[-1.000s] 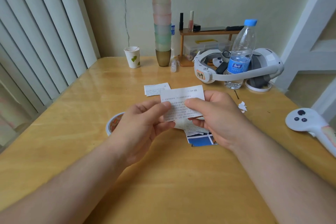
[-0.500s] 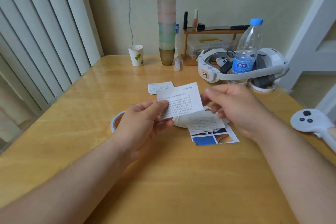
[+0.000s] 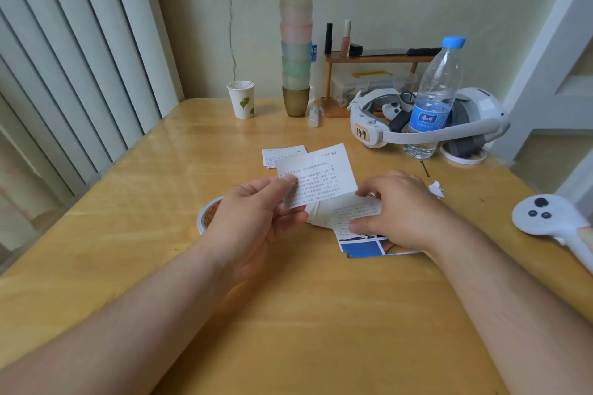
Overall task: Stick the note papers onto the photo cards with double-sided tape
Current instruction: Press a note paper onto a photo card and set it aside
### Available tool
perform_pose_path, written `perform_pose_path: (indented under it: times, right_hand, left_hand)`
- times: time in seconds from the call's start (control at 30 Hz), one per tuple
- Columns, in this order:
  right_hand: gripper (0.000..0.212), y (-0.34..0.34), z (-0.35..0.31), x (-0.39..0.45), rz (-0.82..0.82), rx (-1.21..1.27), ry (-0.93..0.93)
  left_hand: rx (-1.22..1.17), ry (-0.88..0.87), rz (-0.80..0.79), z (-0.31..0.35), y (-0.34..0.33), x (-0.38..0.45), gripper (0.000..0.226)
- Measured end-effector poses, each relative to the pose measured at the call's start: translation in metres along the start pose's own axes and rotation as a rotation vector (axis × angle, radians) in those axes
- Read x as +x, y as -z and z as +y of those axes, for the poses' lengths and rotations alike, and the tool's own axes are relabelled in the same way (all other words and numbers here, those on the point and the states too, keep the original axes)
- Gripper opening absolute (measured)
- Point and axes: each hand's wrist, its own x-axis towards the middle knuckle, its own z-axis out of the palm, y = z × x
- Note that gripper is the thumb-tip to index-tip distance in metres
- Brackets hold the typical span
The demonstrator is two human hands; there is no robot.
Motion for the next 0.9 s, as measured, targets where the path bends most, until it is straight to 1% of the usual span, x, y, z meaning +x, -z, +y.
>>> perform_pose_path:
  times: [0.07, 0.13, 0.17, 0.2, 0.37, 0.43, 0.5, 0.53, 0.57, 0.6, 0.67, 0.73, 0.77, 0.83, 0.9]
  right_hand:
    - [0.041, -0.001, 0.0, -0.002, 0.018, 0.068, -0.005]
    - [0.018, 0.004, 0.001, -0.004, 0.055, 0.205, -0.015]
    - [0.01, 0.009, 0.003, -0.005, 0.074, 0.297, -0.018]
    - [0.007, 0.015, 0.005, -0.007, 0.093, 0.382, -0.02]
    - [0.019, 0.038, 0.011, -0.011, 0.285, 0.631, -0.058]
    - [0.021, 0.043, 0.01, -0.011, 0.391, 0.85, -0.087]
    - [0.016, 0.052, 0.01, -0.011, 0.458, 1.172, -0.102]
    - [0.013, 0.056, 0.008, -0.012, 0.431, 1.343, -0.089]
    - [0.013, 0.059, 0.006, -0.014, 0.369, 1.483, -0.067]
    - [0.014, 0.06, 0.004, -0.016, 0.291, 1.571, -0.042]
    - [0.018, 0.056, -0.003, -0.019, 0.134, 1.595, 0.024]
    - [0.019, 0.046, -0.012, -0.023, 0.025, 1.472, 0.089]
    - [0.019, 0.04, -0.016, -0.023, 0.017, 1.359, 0.111]
    - [0.018, 0.029, -0.023, -0.023, 0.074, 1.175, 0.112]
    - [0.011, 0.02, -0.029, -0.022, 0.111, 1.134, 0.079]
  left_hand:
    - [-0.01, -0.001, -0.001, 0.0, 0.0, 0.0, 0.02]
    - [-0.018, 0.001, -0.009, 0.0, 0.001, 0.0, 0.02]
    - [-0.023, 0.002, -0.011, 0.0, 0.002, 0.0, 0.02]
    - [-0.025, 0.004, -0.013, 0.0, 0.002, 0.0, 0.02]
    - [-0.019, -0.002, -0.026, -0.002, 0.003, 0.001, 0.021]
    - [-0.011, -0.007, -0.018, -0.003, 0.003, 0.003, 0.02]
    - [0.004, -0.015, 0.002, -0.005, 0.003, 0.003, 0.02]
    - [0.016, -0.024, 0.013, -0.006, 0.002, 0.003, 0.02]
    - [0.03, -0.032, 0.022, -0.006, 0.002, 0.003, 0.021]
    - [0.046, -0.041, 0.03, -0.007, 0.001, 0.003, 0.021]
    - [0.072, -0.054, 0.041, -0.01, 0.002, 0.004, 0.022]
    - [0.097, -0.071, 0.036, -0.011, 0.001, 0.004, 0.023]
    - [0.116, -0.081, 0.021, -0.012, 0.0, 0.003, 0.023]
    - [0.135, -0.1, -0.029, -0.011, -0.002, 0.0, 0.026]
    - [0.129, -0.109, -0.061, -0.01, -0.005, -0.003, 0.03]
